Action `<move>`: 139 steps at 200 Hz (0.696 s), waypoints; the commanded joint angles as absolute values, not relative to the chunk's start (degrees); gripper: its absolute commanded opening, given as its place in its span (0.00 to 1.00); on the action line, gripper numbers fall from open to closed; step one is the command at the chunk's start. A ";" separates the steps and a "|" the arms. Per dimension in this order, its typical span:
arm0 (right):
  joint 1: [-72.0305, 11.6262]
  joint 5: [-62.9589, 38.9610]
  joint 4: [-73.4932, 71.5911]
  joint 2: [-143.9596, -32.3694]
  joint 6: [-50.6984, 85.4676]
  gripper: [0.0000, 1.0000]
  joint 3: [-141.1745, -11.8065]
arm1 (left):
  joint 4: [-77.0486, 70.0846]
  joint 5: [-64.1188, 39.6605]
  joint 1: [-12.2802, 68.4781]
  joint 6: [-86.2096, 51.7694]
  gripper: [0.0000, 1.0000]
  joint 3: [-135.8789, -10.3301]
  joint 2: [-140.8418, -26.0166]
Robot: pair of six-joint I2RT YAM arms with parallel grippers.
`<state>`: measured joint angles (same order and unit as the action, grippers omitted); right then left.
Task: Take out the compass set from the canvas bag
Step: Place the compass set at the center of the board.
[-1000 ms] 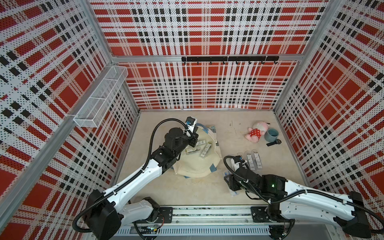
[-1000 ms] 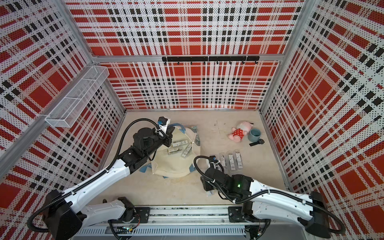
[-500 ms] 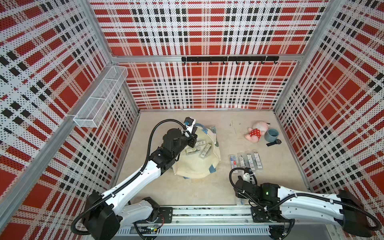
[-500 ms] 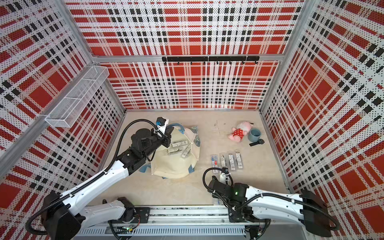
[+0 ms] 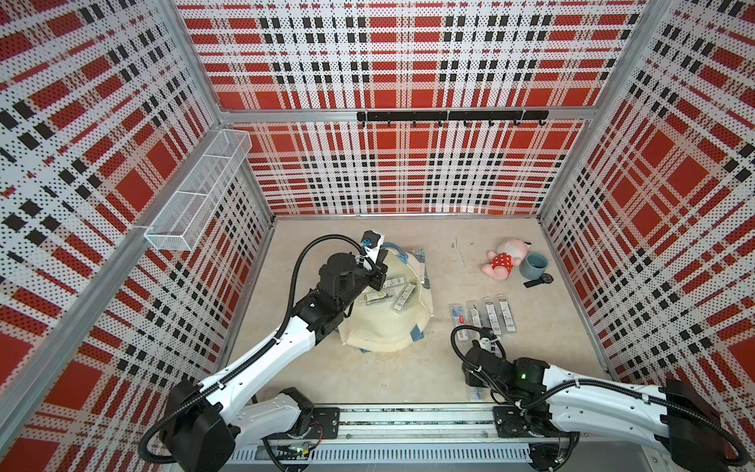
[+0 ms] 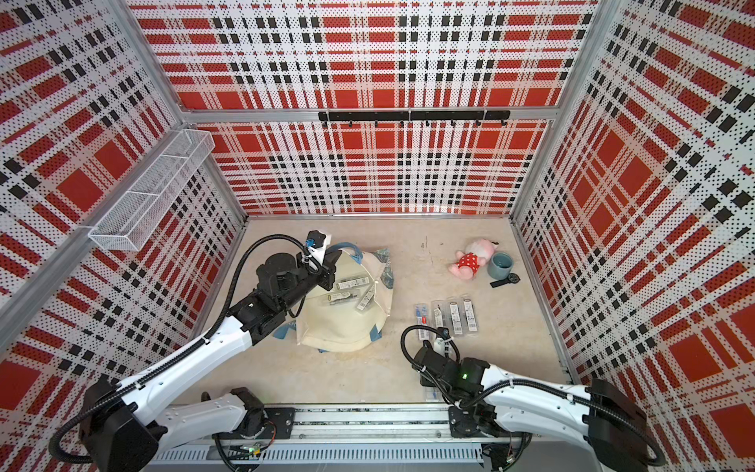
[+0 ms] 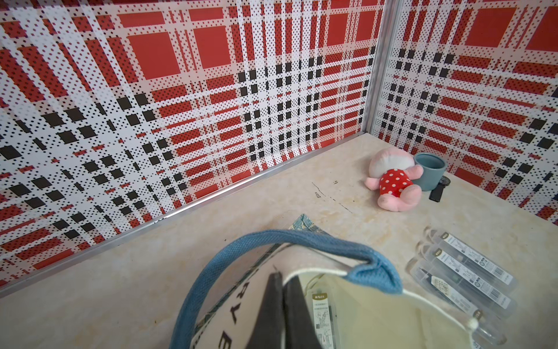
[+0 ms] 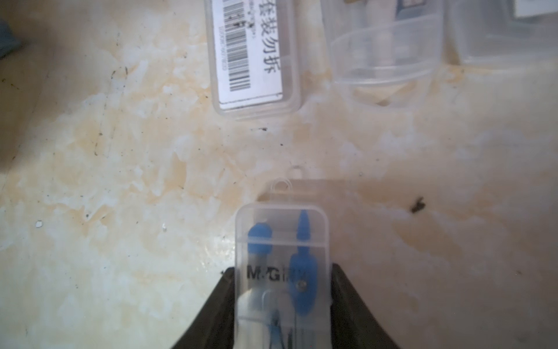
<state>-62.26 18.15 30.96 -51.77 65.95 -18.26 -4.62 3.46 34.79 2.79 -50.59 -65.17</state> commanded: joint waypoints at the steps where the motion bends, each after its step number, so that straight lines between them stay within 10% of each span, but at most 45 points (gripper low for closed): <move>1: -61.88 16.89 28.10 -53.67 64.01 0.40 -18.19 | -9.40 2.88 34.37 2.22 0.00 -50.71 -64.09; 139: -61.39 19.68 39.46 -52.58 50.48 0.54 -32.68 | -8.67 2.65 34.37 2.37 0.00 -51.33 -64.72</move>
<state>-61.32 18.04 34.24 -54.83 60.29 -23.81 -4.62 3.22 34.79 2.79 -50.59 -65.28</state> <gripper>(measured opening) 0.568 0.045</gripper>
